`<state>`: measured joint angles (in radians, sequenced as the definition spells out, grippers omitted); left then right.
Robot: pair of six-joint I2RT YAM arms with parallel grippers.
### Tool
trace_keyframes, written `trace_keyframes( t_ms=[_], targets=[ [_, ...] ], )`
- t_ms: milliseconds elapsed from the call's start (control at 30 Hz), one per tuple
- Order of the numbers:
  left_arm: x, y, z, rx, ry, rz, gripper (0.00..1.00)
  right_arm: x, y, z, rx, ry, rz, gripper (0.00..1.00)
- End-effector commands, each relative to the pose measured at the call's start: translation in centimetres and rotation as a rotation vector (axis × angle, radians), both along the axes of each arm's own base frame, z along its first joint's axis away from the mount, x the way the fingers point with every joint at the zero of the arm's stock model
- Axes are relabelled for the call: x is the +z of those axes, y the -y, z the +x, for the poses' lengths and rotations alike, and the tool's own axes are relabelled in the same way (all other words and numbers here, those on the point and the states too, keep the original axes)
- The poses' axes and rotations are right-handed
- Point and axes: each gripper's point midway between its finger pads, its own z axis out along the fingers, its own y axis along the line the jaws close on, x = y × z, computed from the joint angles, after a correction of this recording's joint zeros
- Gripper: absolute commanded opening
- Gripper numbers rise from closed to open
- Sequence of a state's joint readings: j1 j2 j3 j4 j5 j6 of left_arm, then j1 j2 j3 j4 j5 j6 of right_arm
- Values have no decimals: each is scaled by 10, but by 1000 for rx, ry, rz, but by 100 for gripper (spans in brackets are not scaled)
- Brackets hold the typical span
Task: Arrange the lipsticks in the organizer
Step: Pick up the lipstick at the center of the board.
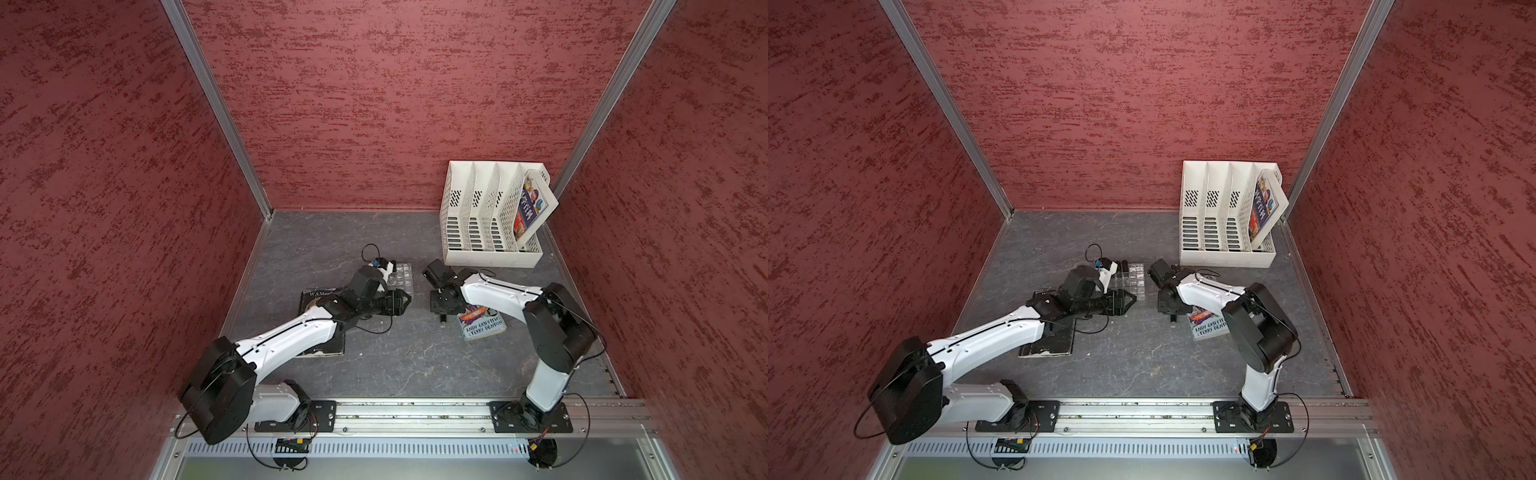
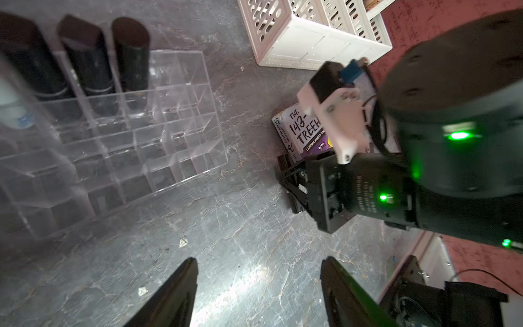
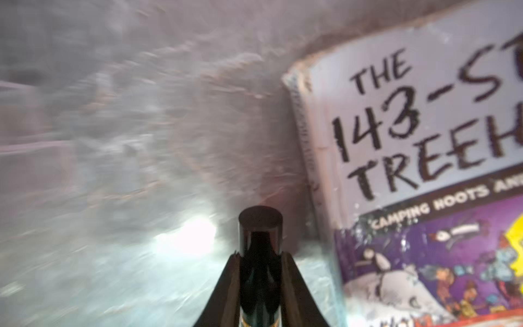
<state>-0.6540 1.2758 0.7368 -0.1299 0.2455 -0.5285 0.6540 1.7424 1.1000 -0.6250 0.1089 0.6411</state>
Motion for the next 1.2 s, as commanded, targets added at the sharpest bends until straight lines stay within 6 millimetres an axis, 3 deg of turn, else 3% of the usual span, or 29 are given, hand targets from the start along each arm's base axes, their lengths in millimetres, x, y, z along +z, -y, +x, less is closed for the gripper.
trace_keyframes(
  t_ms=[0,100,267,367,567,733,833,1167],
  targets=[
    [25,22,-30,-189,-13,-229,73,77,-54,15,60,222,351,18],
    [35,39,-45,-276,23,-292,73,115,-78,17,86,327,552,18],
    [37,46,-35,-240,24,-350,61,134,-111,11,115,309,726,18],
    [27,38,-23,-179,-20,-348,57,139,-118,6,109,301,778,18],
    [26,29,-13,-149,-29,-330,51,144,-126,-2,117,291,810,18],
    [15,15,-16,-139,-68,-248,56,149,-123,-1,112,306,801,18],
    [20,11,-13,-129,-52,-253,59,149,-127,-3,121,287,817,18],
    [37,21,-2,-153,-6,-292,37,152,-138,-11,130,250,865,19]
  ],
)
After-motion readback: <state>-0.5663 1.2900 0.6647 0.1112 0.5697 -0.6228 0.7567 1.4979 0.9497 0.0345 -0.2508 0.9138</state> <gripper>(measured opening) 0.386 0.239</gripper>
